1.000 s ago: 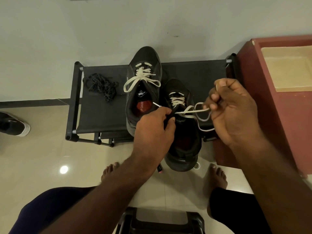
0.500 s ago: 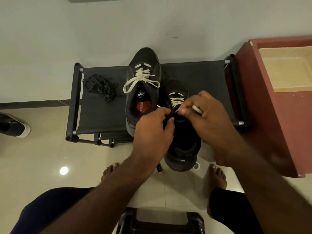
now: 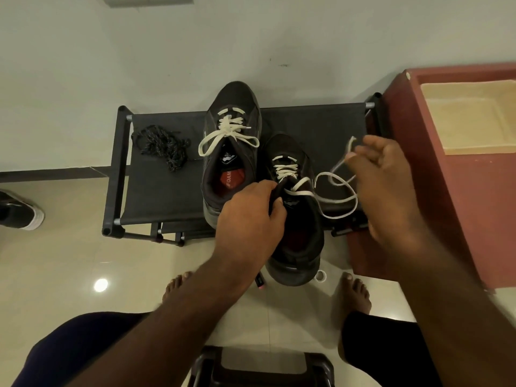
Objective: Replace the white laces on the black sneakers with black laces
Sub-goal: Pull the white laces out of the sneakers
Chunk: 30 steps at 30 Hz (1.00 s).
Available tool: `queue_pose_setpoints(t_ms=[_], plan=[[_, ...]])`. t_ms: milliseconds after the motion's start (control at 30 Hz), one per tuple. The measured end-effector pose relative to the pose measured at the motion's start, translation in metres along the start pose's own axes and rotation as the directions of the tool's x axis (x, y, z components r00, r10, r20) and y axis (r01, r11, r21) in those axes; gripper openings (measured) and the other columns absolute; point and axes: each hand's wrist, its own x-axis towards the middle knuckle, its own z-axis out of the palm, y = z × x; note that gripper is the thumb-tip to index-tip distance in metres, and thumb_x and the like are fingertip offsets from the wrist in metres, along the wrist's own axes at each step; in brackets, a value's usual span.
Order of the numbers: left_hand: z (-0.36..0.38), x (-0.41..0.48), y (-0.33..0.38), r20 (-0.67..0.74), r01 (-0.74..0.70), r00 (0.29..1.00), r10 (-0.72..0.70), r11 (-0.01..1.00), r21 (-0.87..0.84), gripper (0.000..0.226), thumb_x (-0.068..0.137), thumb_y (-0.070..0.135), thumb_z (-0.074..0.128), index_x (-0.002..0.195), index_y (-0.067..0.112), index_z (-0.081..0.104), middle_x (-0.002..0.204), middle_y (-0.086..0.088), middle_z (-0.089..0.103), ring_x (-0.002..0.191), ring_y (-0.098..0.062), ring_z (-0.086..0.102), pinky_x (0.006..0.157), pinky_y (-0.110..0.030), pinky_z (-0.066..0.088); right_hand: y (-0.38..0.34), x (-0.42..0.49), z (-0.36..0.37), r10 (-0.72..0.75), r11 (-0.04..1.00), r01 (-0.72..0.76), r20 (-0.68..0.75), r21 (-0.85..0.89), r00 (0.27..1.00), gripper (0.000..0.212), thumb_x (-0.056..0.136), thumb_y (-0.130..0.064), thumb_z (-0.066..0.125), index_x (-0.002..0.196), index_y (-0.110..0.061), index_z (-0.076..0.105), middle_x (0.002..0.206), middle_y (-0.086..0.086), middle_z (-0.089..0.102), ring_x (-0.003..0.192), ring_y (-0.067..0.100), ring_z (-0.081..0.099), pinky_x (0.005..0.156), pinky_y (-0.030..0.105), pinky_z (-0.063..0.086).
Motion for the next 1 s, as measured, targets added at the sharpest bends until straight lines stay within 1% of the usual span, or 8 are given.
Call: queue_pose_setpoints(t_ms=[33, 100, 267, 400, 533, 700, 833, 1000], plan=[[0.0, 0.001, 0.0, 0.012, -0.002, 1.0, 0.001, 1.0, 0.022, 0.024, 0.098, 0.027, 0.052, 0.118, 0.019, 0.063, 0.1, 0.005, 0.065, 0.09, -0.012, 0.061, 0.082, -0.037, 0.055, 0.0, -0.002, 0.0, -0.076, 0.991, 0.078, 0.022, -0.109, 0.997, 0.05, 0.096, -0.023, 0.064, 0.143, -0.023, 0.047, 0.141, -0.007, 0.055, 0.122, 0.003, 0.054, 0.101, 0.025, 0.044], [0.001, 0.001, 0.001, 0.029, -0.011, 1.0, 0.008, 0.997, 0.081, 0.021, 0.099, 0.028, 0.051, 0.112, 0.017, 0.064, 0.097, 0.004, 0.062, 0.086, -0.012, 0.058, 0.079, -0.034, 0.053, -0.001, -0.011, 0.002, -0.236, 0.944, 0.259, 0.13, -0.204, 0.963, 0.052, 0.095, -0.028, 0.066, 0.143, -0.026, 0.048, 0.142, -0.012, 0.052, 0.13, 0.002, 0.048, 0.107, 0.025, 0.039], [0.003, 0.004, 0.001, 0.047, -0.023, 0.999, 0.015, 0.986, 0.164, 0.021, 0.099, 0.028, 0.05, 0.106, 0.015, 0.065, 0.094, -0.001, 0.062, 0.084, -0.017, 0.059, 0.072, -0.03, 0.047, 0.007, -0.025, 0.012, -0.323, 0.841, 0.475, 0.466, -0.257, 0.824, 0.026, 0.089, -0.025, 0.072, 0.114, -0.024, 0.069, 0.1, -0.017, 0.066, 0.094, -0.001, 0.063, 0.084, 0.026, 0.056], [0.004, 0.003, -0.001, 0.048, -0.029, 0.999, 0.02, 0.983, 0.183, 0.02, 0.098, 0.026, 0.051, 0.102, 0.014, 0.065, 0.088, 0.0, 0.059, 0.08, -0.019, 0.058, 0.067, -0.028, 0.04, -0.002, -0.029, 0.006, -0.291, 0.866, 0.449, 0.509, -0.22, 0.81, 0.009, 0.088, -0.016, 0.073, 0.084, -0.021, 0.067, 0.062, 0.002, 0.064, 0.055, 0.016, 0.06, 0.054, 0.016, 0.046], [0.004, 0.002, -0.003, 0.062, -0.024, 0.998, 0.014, 0.987, 0.158, 0.019, 0.097, 0.027, 0.053, 0.103, 0.014, 0.066, 0.09, -0.001, 0.061, 0.082, -0.022, 0.059, 0.068, -0.034, 0.045, -0.017, -0.043, -0.001, -0.148, 0.921, 0.36, 0.722, -0.148, 0.675, 0.01, 0.098, -0.018, 0.062, 0.089, -0.016, 0.066, 0.07, 0.006, 0.071, 0.052, 0.02, 0.067, 0.054, 0.031, 0.057], [0.002, 0.002, 0.0, 0.064, -0.052, 0.997, 0.043, 0.988, 0.144, 0.03, 0.099, 0.027, 0.049, 0.126, 0.019, 0.061, 0.102, -0.002, 0.064, 0.091, -0.019, 0.061, 0.082, -0.038, 0.052, -0.016, -0.028, -0.01, -0.178, 0.903, 0.359, 0.558, -0.234, 0.811, 0.015, 0.09, -0.016, 0.073, 0.096, -0.023, 0.063, 0.08, -0.001, 0.068, 0.06, 0.014, 0.068, 0.052, 0.032, 0.059], [0.002, -0.001, 0.0, 0.065, -0.057, 0.997, 0.048, 0.989, 0.133, 0.031, 0.099, 0.026, 0.05, 0.128, 0.019, 0.061, 0.097, -0.001, 0.06, 0.086, -0.016, 0.058, 0.079, -0.036, 0.052, -0.001, -0.022, -0.002, -0.093, 0.845, 0.384, 0.604, -0.373, 0.791, 0.039, 0.076, -0.027, 0.086, 0.102, -0.031, 0.057, 0.072, -0.004, 0.066, 0.059, 0.001, 0.06, 0.053, 0.014, 0.044], [0.006, -0.004, 0.001, 0.041, -0.047, 0.998, 0.043, 0.994, 0.103, 0.033, 0.102, 0.037, 0.04, 0.11, 0.018, 0.066, 0.088, 0.003, 0.055, 0.08, -0.012, 0.054, 0.076, -0.036, 0.051, 0.008, -0.022, 0.004, -0.045, 0.811, 0.399, 0.636, -0.427, 0.77, 0.06, 0.075, -0.023, 0.086, 0.119, -0.027, 0.047, 0.071, -0.003, 0.062, 0.059, 0.002, 0.06, 0.054, 0.016, 0.042]])
